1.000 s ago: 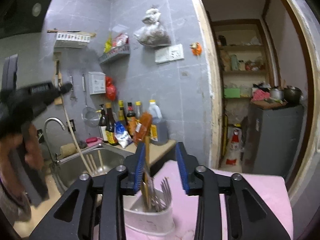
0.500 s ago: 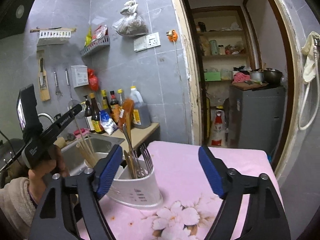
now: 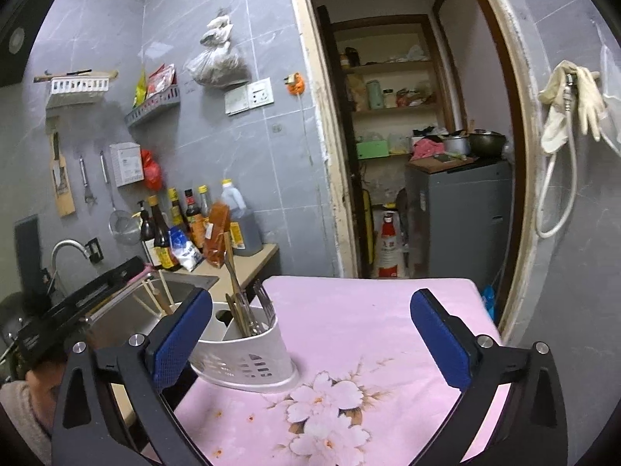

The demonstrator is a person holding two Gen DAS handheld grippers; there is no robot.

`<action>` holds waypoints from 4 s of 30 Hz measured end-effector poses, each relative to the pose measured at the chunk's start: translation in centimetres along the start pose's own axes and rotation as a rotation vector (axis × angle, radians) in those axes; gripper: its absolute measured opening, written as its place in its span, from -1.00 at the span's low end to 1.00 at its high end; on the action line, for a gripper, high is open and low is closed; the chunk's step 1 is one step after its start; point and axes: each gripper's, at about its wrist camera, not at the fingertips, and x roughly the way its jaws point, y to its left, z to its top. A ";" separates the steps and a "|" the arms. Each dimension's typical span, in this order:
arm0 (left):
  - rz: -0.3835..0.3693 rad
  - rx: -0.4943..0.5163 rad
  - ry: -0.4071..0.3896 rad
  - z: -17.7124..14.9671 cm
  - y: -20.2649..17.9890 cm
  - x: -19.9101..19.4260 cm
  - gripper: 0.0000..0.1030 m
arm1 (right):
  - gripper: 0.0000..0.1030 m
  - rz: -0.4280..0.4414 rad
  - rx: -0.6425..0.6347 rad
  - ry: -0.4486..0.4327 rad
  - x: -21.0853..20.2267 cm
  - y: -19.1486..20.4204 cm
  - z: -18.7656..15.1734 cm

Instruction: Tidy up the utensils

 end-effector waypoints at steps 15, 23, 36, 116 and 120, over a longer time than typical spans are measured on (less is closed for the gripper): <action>-0.050 0.168 0.133 -5.3 -3.2 -8.9 0.59 | 1.00 -0.089 -0.033 0.043 -7.1 0.1 -2.7; -0.035 0.228 0.150 -7.9 -3.4 -11.1 0.61 | 1.00 -0.129 -0.087 0.077 -9.0 1.0 -5.6; -0.059 0.269 0.163 -9.2 -3.4 -10.3 0.61 | 1.00 -0.144 -0.049 0.096 -8.8 0.8 -6.5; -0.070 0.259 0.165 -8.3 -3.8 -9.4 0.61 | 1.00 -0.141 -0.030 0.121 -7.1 1.1 -6.5; -0.070 0.270 0.149 -8.3 -4.1 -9.6 0.61 | 1.00 -0.141 -0.029 0.122 -7.1 1.2 -6.5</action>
